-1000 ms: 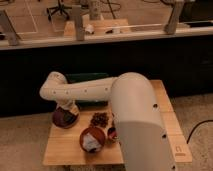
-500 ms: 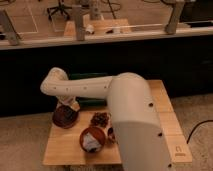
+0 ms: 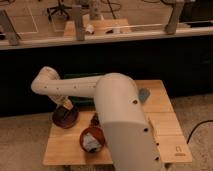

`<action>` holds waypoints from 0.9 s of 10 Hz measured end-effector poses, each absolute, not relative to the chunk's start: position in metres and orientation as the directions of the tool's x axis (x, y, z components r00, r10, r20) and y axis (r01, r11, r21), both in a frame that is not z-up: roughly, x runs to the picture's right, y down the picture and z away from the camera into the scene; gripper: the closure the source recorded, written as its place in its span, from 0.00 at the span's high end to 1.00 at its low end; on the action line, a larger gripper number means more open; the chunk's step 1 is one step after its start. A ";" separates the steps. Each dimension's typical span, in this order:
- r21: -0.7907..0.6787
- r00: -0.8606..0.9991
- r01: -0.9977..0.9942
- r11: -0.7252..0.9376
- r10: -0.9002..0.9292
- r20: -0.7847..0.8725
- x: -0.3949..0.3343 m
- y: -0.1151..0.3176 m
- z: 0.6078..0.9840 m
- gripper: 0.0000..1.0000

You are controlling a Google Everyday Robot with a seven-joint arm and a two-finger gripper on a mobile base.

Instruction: Wipe purple bowl with eraser

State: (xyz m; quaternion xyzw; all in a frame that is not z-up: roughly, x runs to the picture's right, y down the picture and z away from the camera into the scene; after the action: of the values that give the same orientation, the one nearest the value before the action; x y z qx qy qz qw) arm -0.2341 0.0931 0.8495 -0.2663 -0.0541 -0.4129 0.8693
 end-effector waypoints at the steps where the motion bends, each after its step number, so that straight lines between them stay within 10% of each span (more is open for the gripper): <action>1: -0.409 0.639 0.760 0.505 -0.697 0.325 -0.243 0.096 0.848 0.32; 9: -0.374 0.611 0.786 0.493 -0.713 0.344 -0.238 0.125 0.811 0.32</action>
State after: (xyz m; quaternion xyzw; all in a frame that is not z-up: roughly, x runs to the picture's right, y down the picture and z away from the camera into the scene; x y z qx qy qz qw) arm -0.2384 0.1247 0.8113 -0.2533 -0.0718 -0.4354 0.8609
